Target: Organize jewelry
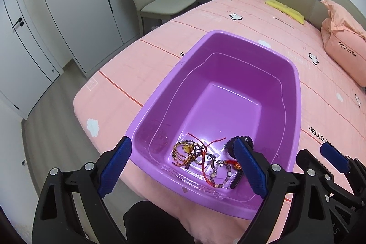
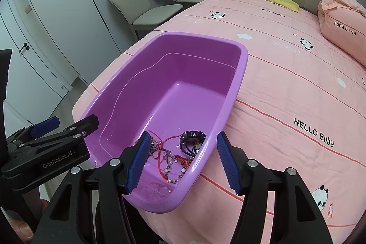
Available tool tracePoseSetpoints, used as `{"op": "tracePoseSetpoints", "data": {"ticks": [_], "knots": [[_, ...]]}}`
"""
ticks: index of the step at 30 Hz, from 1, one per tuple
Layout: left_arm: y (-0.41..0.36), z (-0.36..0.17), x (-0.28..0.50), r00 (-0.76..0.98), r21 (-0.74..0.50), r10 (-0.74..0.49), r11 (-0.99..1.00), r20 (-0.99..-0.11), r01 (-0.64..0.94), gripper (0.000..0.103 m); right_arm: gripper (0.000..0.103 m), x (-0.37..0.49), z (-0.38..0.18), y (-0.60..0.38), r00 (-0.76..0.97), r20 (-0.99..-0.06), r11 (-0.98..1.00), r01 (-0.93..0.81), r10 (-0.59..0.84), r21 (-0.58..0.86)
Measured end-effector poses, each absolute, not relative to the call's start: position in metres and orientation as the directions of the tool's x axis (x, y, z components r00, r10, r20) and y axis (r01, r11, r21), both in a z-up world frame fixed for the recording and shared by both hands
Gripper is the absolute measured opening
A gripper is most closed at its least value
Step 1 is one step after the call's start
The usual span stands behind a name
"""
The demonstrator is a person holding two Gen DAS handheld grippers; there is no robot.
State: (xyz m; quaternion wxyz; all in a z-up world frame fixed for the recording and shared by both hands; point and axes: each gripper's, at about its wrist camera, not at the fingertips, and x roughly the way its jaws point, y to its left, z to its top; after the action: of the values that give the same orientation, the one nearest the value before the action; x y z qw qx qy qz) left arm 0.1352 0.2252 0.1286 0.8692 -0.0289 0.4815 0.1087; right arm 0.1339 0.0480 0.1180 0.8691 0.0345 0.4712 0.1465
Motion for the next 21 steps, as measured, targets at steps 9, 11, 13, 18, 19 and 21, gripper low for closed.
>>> {"op": "tracePoseSetpoints", "data": {"ticks": [9, 11, 13, 18, 19, 21], "knots": [[0.2256, 0.1356, 0.1301, 0.531, 0.062, 0.176, 0.972, -0.829, -0.226, 0.09, 0.058, 0.1309, 0.1213, 0.0494, 0.518, -0.805, 0.954, -0.226, 0.291, 0.199], [0.225, 0.1369, 0.1298, 0.533, 0.063, 0.177, 0.972, -0.828, -0.225, 0.09, 0.058, 0.1305, 0.1224, 0.0493, 0.519, -0.803, 0.953, -0.227, 0.293, 0.2], [0.2246, 0.1374, 0.1295, 0.533, 0.066, 0.179, 0.972, -0.827, -0.223, 0.09, 0.058, 0.1302, 0.1232, 0.0495, 0.519, -0.802, 0.952, -0.229, 0.296, 0.203], [0.2242, 0.1395, 0.1282, 0.537, 0.066, 0.178, 0.973, -0.824, -0.221, 0.09, 0.058, 0.129, 0.124, 0.0497, 0.523, -0.8, 0.952, -0.23, 0.294, 0.2], [0.2244, 0.1397, 0.1279, 0.537, 0.066, 0.177, 0.973, -0.824, -0.22, 0.09, 0.058, 0.1287, 0.1241, 0.05, 0.523, -0.8, 0.953, -0.23, 0.293, 0.199], [0.2241, 0.1397, 0.1275, 0.538, 0.065, 0.177, 0.973, -0.824, -0.219, 0.09, 0.058, 0.1283, 0.1244, 0.0501, 0.524, -0.799, 0.952, -0.233, 0.294, 0.198]]}}
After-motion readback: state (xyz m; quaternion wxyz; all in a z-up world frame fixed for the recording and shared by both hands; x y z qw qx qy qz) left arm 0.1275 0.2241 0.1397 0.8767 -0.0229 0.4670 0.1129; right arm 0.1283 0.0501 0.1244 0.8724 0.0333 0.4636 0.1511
